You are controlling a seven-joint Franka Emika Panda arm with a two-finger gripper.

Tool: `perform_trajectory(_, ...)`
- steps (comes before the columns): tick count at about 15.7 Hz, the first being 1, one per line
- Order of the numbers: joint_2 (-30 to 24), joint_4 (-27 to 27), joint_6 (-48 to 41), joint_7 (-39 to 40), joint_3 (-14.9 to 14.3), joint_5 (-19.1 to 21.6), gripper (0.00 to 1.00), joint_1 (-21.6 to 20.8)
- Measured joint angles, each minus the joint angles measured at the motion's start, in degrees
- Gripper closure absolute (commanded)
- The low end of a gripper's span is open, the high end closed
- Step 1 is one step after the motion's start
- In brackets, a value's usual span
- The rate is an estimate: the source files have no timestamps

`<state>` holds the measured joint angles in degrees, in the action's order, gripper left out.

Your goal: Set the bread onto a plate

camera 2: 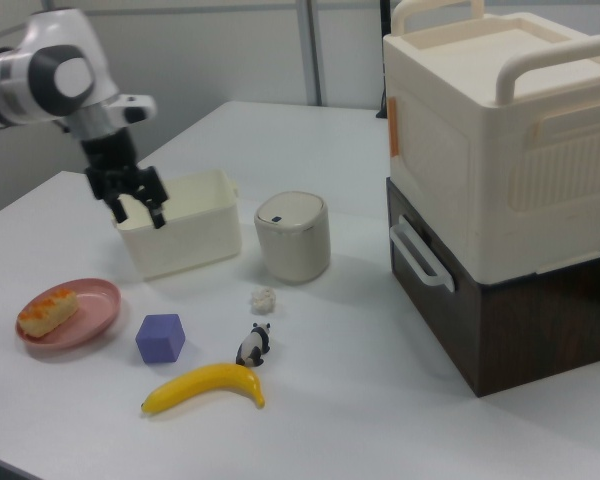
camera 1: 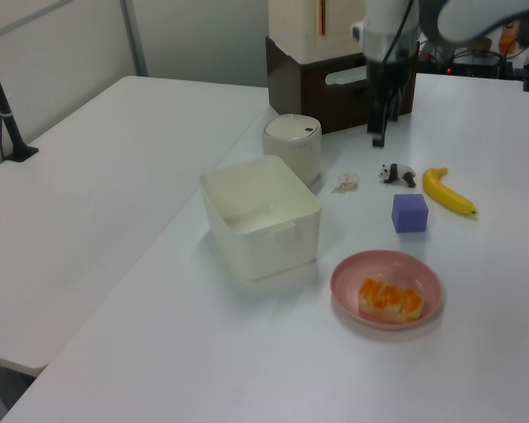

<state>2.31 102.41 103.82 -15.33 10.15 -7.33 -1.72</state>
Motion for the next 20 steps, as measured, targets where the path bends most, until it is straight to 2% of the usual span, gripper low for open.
perform_trajectory(2,-1.1,0.0,-0.2,4.6,-3.7,2.5,0.0,0.2)
perform_trajectory(5,-2.0,0.0,-1.4,7.4,-6.3,3.2,0.0,0.3)
perform_trajectory(8,-3.5,-0.9,-4.3,7.5,-6.6,3.2,0.0,1.3)
perform_trajectory(11,-4.8,-4.0,-8.5,7.5,-6.7,4.3,0.0,2.8)
perform_trajectory(15,-5.1,-6.1,-9.0,7.5,-6.9,6.9,0.0,4.6)
perform_trajectory(20,-4.9,-6.1,-9.0,7.7,-6.9,7.2,0.0,5.4)
